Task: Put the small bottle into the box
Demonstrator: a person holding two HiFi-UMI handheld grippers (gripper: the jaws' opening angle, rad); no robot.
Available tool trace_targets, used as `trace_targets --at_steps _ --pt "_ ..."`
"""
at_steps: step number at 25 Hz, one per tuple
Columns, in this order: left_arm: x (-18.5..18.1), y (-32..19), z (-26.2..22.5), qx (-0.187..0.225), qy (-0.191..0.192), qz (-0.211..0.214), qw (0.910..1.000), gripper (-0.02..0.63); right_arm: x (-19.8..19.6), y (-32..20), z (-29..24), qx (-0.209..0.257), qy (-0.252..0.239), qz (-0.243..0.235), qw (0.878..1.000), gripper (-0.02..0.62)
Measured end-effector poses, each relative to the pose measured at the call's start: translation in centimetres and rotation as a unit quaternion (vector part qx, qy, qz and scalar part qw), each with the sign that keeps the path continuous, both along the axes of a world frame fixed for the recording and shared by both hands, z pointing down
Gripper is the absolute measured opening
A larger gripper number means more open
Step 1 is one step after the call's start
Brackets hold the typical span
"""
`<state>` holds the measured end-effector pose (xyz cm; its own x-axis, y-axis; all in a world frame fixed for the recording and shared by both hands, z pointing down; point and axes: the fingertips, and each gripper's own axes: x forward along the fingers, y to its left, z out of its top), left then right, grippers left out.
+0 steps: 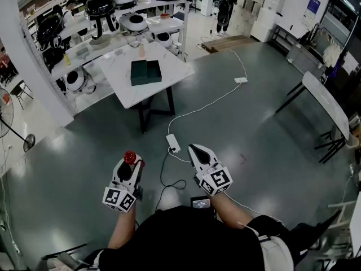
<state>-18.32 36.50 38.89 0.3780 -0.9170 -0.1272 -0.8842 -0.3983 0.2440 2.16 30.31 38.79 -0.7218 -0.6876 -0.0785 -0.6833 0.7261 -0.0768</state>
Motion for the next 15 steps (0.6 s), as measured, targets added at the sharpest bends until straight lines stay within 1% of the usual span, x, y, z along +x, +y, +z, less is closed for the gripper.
trace_targets --at_steps 4,8,12,15 --pt "1.8 0.3 0.3 -0.009 0.009 0.003 0.9999 0.213 2.5 0.8 1.4 -0.019 -0.008 0.018 1.0 0.032" --pt "2.6 0.7 0.8 -0.025 0.01 0.002 0.9996 0.213 3.8 1.0 1.8 -0.033 -0.012 0.023 0.999 0.032" --pt "3.3 1.2 0.8 -0.025 0.007 0.001 0.9997 0.213 4.6 1.3 1.7 -0.023 -0.006 0.023 0.999 0.032" --pt "3.9 1.7 0.8 -0.029 0.006 0.001 0.9996 0.213 5.2 2.1 1.6 -0.014 -0.025 0.011 1.0 0.032"
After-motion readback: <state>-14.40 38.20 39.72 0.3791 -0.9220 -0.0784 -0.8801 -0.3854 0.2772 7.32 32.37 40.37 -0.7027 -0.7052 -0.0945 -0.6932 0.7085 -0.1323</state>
